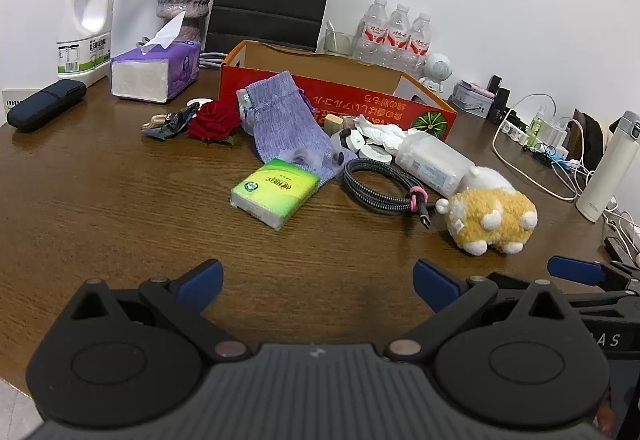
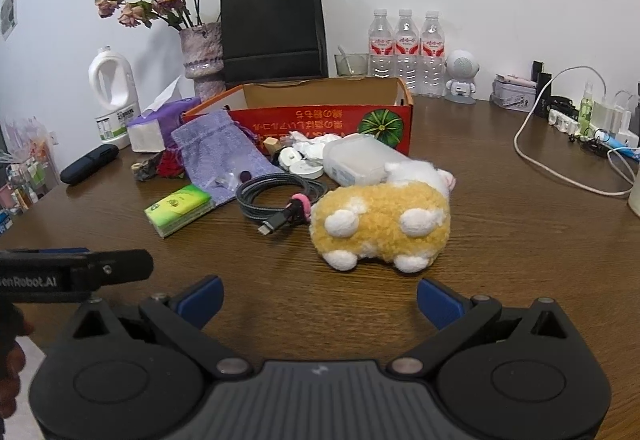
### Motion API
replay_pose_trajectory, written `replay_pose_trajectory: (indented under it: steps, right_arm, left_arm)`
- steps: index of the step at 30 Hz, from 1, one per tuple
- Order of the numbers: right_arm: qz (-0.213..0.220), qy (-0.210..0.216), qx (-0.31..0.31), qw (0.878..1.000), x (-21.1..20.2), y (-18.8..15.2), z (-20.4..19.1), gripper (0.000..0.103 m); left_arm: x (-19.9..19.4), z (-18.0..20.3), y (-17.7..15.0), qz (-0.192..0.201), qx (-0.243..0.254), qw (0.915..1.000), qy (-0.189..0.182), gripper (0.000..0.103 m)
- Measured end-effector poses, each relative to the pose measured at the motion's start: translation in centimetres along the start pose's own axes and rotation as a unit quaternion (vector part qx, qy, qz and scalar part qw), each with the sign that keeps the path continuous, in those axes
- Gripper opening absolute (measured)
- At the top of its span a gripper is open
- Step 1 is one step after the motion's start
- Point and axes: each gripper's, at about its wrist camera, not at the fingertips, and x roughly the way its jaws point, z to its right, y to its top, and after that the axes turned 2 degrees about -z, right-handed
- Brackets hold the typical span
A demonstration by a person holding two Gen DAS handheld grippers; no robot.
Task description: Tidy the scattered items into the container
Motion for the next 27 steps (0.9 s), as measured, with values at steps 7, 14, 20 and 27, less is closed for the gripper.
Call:
replay_pose_trajectory:
  steps: [7, 14, 20, 27]
  right_arm:
    - [0.002, -0.028, 0.005, 1.0, 1.2, 0.5, 1.2, 0.103]
    - [0.004, -0.042, 0.002, 0.999, 4.0, 2.5, 1.9, 0.103]
    - [-0.004, -0.057, -0.004, 0.998, 7.2, 4.1, 2.6, 0.103]
    - [-0.016, -0.065, -0.015, 0.998, 9.0, 4.4, 2.9, 0.103]
  left_arm:
    - [1.2, -0.4, 1.5, -0.002, 0.009, 0.9998, 0.019, 0.103]
    - [4.3, -1.5, 3.8, -0.014, 0.023, 0.9984, 0.049, 0.103]
    - [8.2, -2.1, 5.5, -0.038, 0.05, 0.9954, 0.073, 0.103]
    - [10.4, -2.3, 5.8, -0.051, 0.055, 0.9943, 0.075, 0.096]
